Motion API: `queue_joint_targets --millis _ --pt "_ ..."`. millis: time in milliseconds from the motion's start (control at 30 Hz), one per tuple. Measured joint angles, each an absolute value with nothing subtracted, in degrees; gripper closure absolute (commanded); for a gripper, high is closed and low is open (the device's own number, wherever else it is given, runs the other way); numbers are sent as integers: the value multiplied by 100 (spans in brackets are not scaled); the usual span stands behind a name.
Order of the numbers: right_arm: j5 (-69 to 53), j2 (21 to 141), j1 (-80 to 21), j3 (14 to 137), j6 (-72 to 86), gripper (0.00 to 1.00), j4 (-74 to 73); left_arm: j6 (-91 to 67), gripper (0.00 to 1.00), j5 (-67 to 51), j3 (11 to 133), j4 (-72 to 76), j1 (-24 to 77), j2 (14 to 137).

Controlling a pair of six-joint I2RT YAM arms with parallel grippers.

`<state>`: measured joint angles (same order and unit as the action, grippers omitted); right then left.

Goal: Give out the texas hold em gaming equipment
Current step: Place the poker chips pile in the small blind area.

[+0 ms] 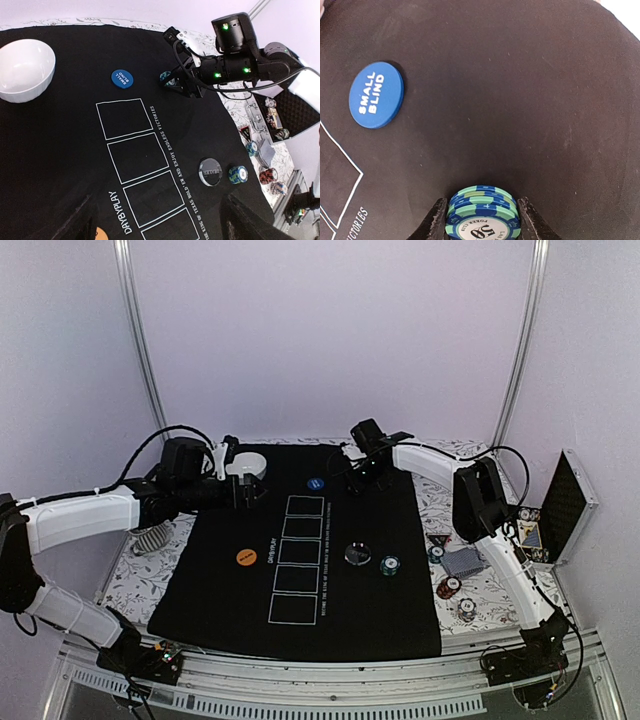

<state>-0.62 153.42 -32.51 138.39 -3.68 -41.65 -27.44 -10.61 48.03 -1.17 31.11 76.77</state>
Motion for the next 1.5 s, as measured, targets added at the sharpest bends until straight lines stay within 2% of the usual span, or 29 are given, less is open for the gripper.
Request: queue_joint_targets --millis 1200,1500 --pt "469 15124 -3111 14029 174 99 -5415 -2687 13 -967 4781 -126 3111 7688" --pt "563 15137 -2987 14029 167 82 -5443 -2657 13 -969 4783 -126 3111 7690"
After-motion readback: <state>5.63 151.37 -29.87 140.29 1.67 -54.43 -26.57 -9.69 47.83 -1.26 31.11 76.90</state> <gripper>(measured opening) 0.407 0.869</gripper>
